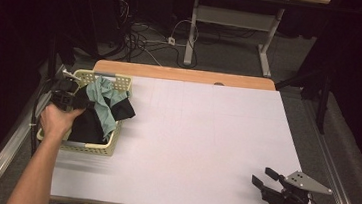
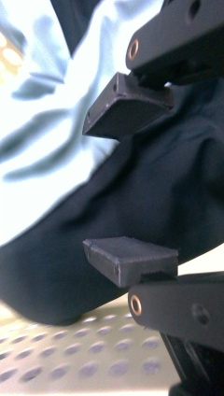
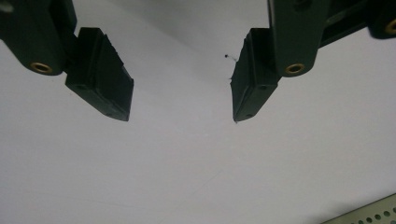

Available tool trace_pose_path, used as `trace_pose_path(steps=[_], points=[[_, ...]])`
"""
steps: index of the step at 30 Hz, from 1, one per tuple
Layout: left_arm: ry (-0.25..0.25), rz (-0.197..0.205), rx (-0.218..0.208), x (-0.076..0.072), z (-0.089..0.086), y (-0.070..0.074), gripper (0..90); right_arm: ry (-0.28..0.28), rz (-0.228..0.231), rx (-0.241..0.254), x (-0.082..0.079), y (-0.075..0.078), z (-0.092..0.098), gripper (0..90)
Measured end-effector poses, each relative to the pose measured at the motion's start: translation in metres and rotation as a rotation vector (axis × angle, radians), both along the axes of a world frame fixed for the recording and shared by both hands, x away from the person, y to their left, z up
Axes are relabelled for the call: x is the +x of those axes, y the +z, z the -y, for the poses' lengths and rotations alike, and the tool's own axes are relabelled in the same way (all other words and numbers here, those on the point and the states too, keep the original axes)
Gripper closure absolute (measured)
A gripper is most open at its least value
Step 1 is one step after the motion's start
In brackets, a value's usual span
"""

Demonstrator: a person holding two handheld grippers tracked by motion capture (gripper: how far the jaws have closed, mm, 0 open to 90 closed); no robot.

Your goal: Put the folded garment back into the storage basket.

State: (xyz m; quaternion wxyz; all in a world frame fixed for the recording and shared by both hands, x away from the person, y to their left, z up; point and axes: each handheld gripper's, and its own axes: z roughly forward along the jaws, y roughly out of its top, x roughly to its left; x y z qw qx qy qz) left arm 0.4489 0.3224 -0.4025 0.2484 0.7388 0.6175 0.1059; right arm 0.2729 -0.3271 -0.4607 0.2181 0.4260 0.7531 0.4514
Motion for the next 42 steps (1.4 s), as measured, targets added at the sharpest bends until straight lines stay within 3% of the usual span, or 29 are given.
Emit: trace_pose_path(steps=[4,7,9,15,18,23,26,34,38,42], points=[[0.015,-0.037,-0.017,0.001,-0.001,-0.014,42.2,-0.001,-0.003,-0.001,0.0,0.0,0.0,39.8],[0.021,-0.035,0.026,0.003,0.002,-0.016,48.4,-0.001,-0.003,-0.003,0.0,0.0,0.0,39.7],[0.022,-0.041,0.084,0.006,0.005,-0.019,56.0,-0.002,-0.005,-0.001,0.0,0.0,0.0,39.7],[0.038,-0.029,0.113,0.012,0.007,-0.022,59.0,-0.002,-0.007,-0.002,0.0,-0.001,0.0,39.7],[0.071,-0.043,0.162,0.022,0.004,-0.023,59.7,-0.003,-0.006,-0.001,0.001,-0.001,0.0,39.7],[0.095,-0.046,0.123,0.027,-0.002,-0.023,59.4,-0.007,-0.006,0.0,0.001,-0.001,0.001,39.7],[0.085,-0.022,0.087,0.022,-0.002,-0.02,57.2,-0.007,-0.006,0.0,0.0,-0.001,0.001,39.7],[-0.069,0.135,-0.037,-0.002,0.022,0.008,45.8,-0.002,0.0,-0.006,0.0,0.0,-0.001,39.8],[-0.126,0.171,-0.079,-0.006,0.037,0.014,41.0,-0.003,0.001,-0.006,-0.001,0.0,-0.001,39.8],[-0.171,0.179,-0.06,-0.004,0.055,0.018,37.7,-0.003,0.002,-0.008,-0.001,0.0,-0.001,39.8]])
